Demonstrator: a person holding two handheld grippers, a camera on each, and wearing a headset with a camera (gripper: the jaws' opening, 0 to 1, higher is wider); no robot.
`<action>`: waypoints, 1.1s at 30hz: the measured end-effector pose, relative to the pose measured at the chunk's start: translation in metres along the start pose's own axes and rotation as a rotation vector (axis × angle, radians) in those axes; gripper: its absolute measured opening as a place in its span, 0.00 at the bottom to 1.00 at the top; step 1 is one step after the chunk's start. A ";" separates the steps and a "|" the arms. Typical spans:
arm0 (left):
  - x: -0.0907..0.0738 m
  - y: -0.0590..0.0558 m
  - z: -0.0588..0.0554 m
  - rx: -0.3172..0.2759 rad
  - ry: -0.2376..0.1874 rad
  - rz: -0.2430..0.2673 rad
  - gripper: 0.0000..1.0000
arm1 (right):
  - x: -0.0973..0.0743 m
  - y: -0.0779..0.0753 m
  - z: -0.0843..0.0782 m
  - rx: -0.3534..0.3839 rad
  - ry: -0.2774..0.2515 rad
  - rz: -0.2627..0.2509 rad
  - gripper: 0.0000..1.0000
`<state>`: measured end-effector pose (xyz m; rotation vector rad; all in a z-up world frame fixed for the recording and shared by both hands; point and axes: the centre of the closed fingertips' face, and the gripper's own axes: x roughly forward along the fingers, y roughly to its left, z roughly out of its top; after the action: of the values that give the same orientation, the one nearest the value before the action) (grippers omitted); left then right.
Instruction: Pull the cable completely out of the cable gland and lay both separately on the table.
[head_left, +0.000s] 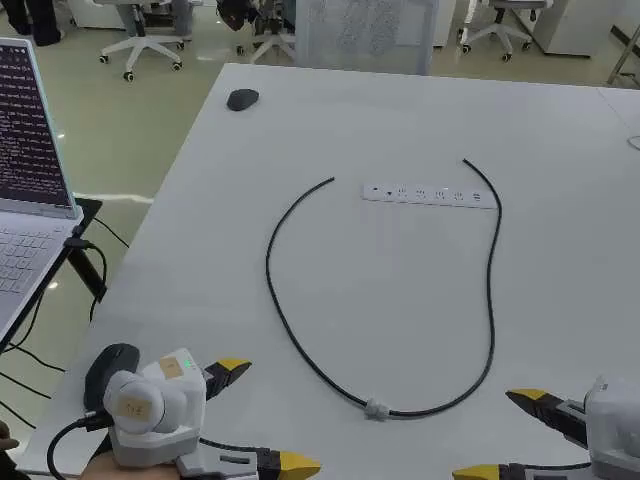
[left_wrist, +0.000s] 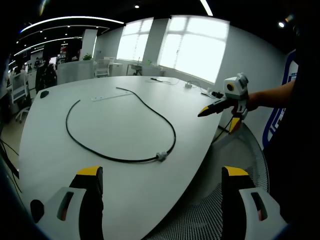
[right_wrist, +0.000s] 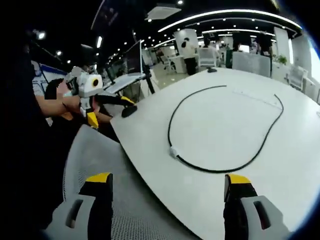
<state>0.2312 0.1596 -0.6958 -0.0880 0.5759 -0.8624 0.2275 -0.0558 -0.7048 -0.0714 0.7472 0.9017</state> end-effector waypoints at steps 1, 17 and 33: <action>0.001 0.000 0.000 -0.002 -0.004 0.001 0.98 | 0.000 -0.001 -0.001 -0.009 0.010 0.000 0.90; 0.007 0.009 -0.004 -0.005 0.016 -0.011 0.96 | 0.017 0.002 0.011 -0.057 0.064 0.032 0.85; -0.002 0.021 0.002 0.055 0.066 0.017 0.99 | 0.043 0.000 0.024 -0.131 0.068 0.045 0.82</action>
<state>0.2457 0.1744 -0.7001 -0.0046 0.6140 -0.8667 0.2580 -0.0179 -0.7136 -0.2030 0.7550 0.9949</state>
